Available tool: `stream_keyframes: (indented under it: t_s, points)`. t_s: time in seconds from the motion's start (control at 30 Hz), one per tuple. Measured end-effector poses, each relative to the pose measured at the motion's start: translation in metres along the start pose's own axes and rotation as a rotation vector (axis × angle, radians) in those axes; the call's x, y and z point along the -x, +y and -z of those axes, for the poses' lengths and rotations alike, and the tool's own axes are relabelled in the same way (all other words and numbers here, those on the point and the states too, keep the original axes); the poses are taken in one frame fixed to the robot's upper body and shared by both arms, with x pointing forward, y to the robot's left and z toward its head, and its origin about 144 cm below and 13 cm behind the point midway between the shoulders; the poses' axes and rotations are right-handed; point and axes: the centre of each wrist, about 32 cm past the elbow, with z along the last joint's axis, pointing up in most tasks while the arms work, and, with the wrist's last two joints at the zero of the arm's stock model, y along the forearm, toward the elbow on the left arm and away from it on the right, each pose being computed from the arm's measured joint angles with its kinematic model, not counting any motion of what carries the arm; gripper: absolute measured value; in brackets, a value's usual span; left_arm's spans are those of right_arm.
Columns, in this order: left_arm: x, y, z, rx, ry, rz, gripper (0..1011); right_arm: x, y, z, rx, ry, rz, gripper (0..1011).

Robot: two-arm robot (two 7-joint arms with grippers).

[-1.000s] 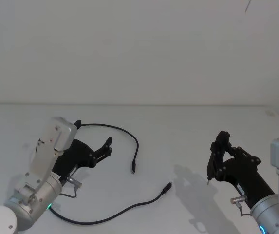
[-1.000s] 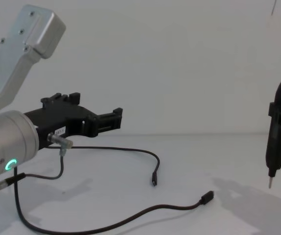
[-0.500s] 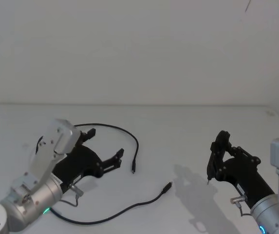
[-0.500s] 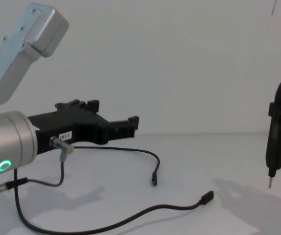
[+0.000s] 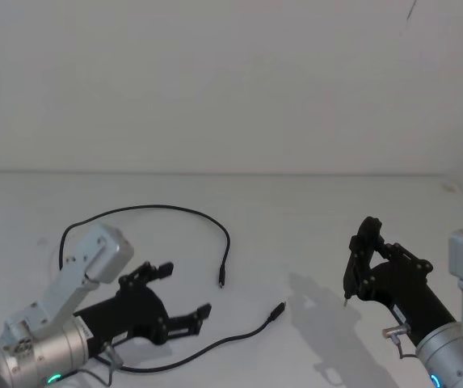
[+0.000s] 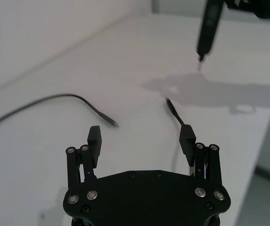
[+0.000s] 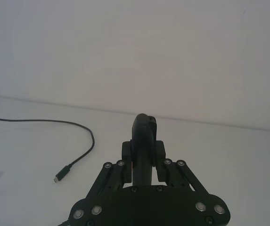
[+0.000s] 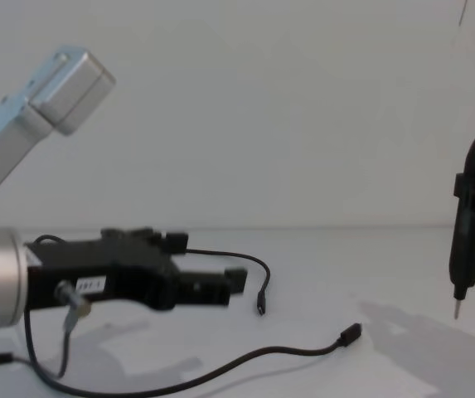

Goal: Pick up the data cable with the one hand.

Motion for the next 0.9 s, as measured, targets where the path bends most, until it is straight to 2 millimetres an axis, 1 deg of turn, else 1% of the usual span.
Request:
stream_keyframes:
  t_s: [0.33, 0.53, 0.9]
  points:
    - [-0.006, 0.004, 0.008, -0.084, 0.013, 0.101, 1001, 0.000, 0.000, 0.000, 0.000, 0.000, 0.000, 279]
    - [-0.009, 0.000, 0.012, -0.113, 0.018, 0.143, 1001, 0.000, 0.000, 0.000, 0.000, 0.000, 0.000, 279]
    - [-0.008, -0.018, 0.019, -0.144, 0.021, 0.197, 1001, 0.000, 0.000, 0.000, 0.000, 0.000, 0.000, 279]
